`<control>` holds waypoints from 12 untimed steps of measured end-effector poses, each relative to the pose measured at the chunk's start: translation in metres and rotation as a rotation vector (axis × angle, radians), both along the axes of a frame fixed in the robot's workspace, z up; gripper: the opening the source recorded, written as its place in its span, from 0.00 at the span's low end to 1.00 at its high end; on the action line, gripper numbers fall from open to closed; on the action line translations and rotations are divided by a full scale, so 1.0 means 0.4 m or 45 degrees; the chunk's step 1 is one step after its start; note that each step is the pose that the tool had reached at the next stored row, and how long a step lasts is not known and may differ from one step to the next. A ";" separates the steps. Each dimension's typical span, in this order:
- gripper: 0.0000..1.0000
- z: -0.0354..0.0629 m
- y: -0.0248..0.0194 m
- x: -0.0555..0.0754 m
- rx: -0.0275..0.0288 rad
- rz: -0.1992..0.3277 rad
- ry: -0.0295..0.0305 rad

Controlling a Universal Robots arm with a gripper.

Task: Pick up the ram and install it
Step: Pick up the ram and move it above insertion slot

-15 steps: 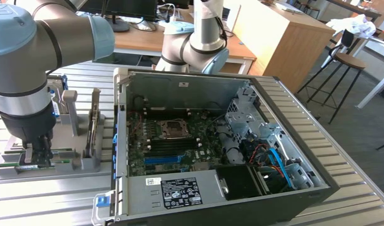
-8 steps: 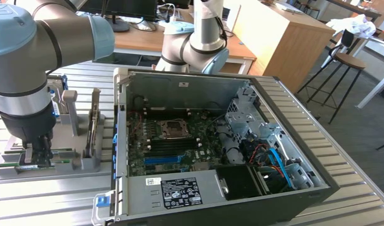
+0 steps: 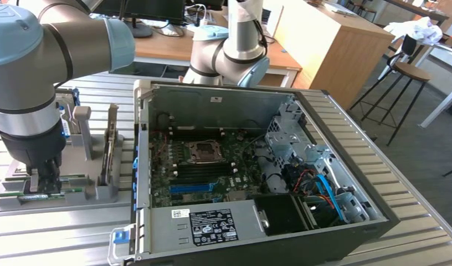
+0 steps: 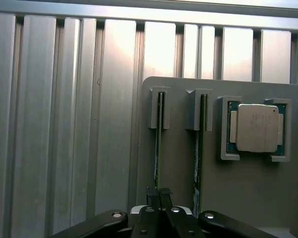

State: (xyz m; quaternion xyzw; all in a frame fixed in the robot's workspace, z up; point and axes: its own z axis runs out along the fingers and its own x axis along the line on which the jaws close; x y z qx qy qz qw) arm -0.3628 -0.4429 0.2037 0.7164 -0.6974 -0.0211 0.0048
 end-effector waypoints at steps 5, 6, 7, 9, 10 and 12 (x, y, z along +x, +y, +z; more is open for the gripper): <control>0.11 0.000 0.000 0.000 0.0000 0.000 0.0000; 0.11 0.000 0.000 0.000 0.0001 0.000 0.0000; 0.11 0.000 0.000 0.000 0.0001 0.000 0.0000; 0.11 0.001 0.000 0.000 0.0001 0.000 -0.0001; 0.11 0.004 0.000 0.000 0.0000 0.000 0.0002; 0.11 0.010 0.000 0.000 0.0000 0.000 0.0000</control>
